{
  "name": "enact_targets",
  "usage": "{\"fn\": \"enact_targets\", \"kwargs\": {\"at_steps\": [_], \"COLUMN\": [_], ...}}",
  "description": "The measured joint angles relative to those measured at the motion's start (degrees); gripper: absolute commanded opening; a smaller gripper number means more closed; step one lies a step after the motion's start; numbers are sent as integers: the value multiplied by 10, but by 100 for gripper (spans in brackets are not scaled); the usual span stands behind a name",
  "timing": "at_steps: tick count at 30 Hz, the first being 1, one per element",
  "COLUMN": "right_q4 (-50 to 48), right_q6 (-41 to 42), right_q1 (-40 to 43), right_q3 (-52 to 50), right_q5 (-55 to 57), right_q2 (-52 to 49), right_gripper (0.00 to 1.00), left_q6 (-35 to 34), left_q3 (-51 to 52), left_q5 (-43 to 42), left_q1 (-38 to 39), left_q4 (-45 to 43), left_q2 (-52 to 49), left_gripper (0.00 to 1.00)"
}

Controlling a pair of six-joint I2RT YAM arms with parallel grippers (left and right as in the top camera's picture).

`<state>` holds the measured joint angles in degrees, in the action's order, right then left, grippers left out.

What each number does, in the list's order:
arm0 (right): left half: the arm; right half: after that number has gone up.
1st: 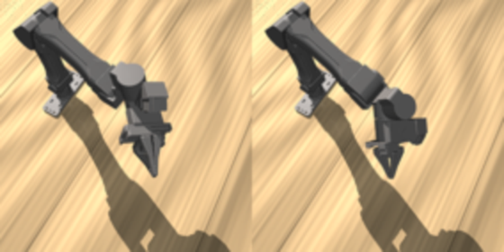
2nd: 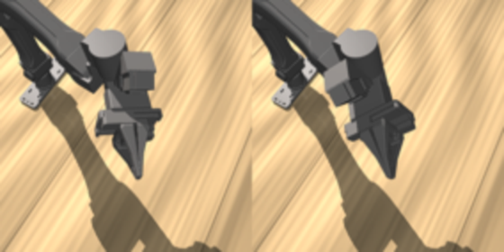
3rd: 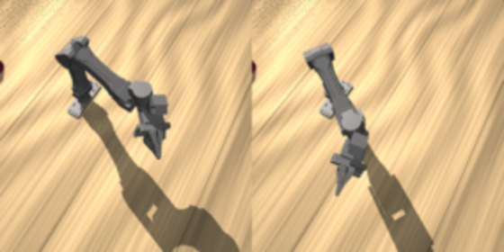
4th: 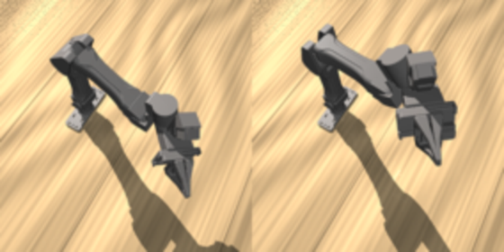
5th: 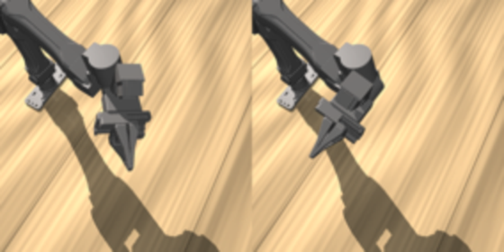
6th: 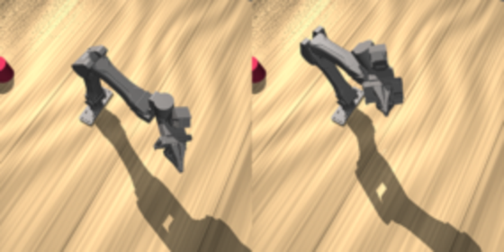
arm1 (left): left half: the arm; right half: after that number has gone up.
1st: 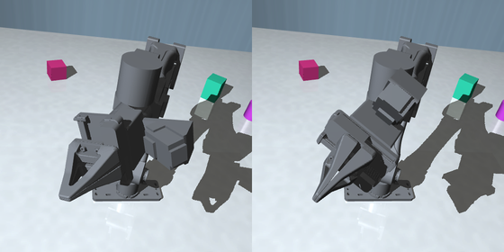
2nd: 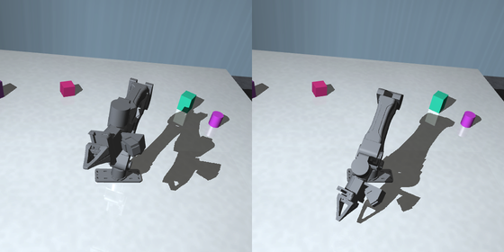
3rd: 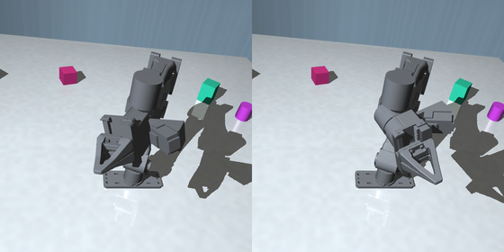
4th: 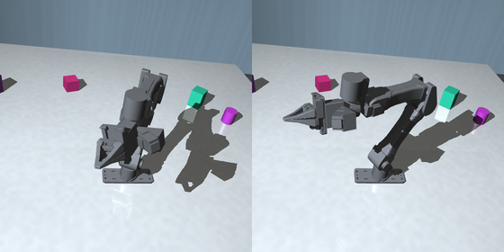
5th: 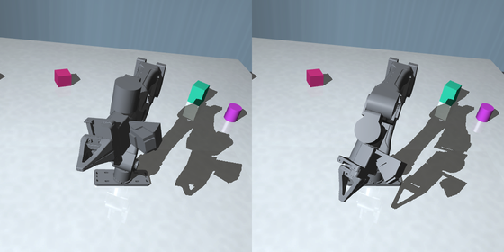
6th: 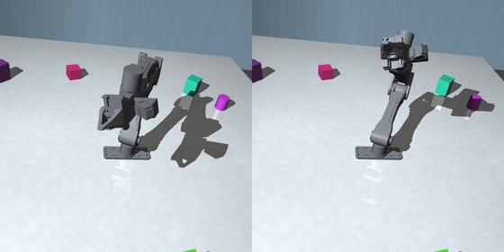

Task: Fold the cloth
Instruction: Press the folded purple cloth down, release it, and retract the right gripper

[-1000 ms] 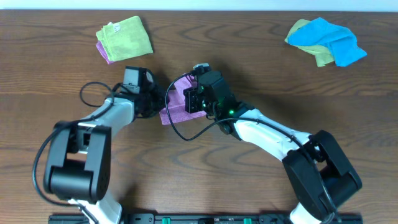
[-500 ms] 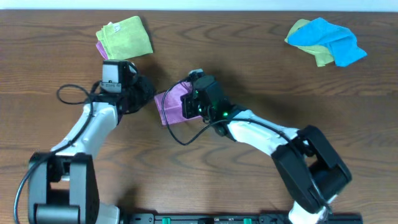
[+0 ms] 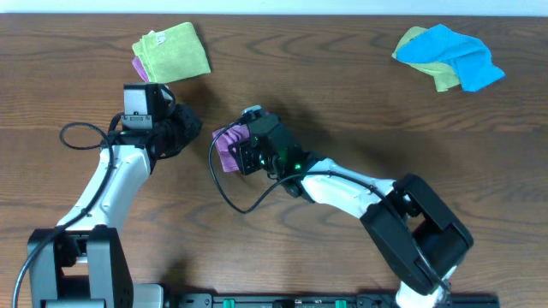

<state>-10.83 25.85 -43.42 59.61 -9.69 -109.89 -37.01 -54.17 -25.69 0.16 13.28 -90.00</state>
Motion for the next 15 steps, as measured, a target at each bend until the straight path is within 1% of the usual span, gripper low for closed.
{"fn": "enact_targets", "kwargs": {"at_steps": [5,10,11,12,15], "right_q4": [-9,-41,-46,-48,-47], "right_q6": [0,0,0,0,2], "right_q1": [-13,-29,-31,-33,-32], "right_q3": [0,0,0,0,0], "right_q5": [-23,-34,-37,-38,-38], "right_q2": [0,0,0,0,0], "right_gripper": [48,50,54,60,71], "left_q6": [0,0,0,0,0], "left_q3": [0,0,0,0,0], "left_q5": [2,2,2,2,2], "left_q1": [-1,-5,-5,-7,-7], "left_q4": [0,0,0,0,0], "left_q2": [3,11,12,12,16], "left_gripper": [5,6,6,5,6]}}
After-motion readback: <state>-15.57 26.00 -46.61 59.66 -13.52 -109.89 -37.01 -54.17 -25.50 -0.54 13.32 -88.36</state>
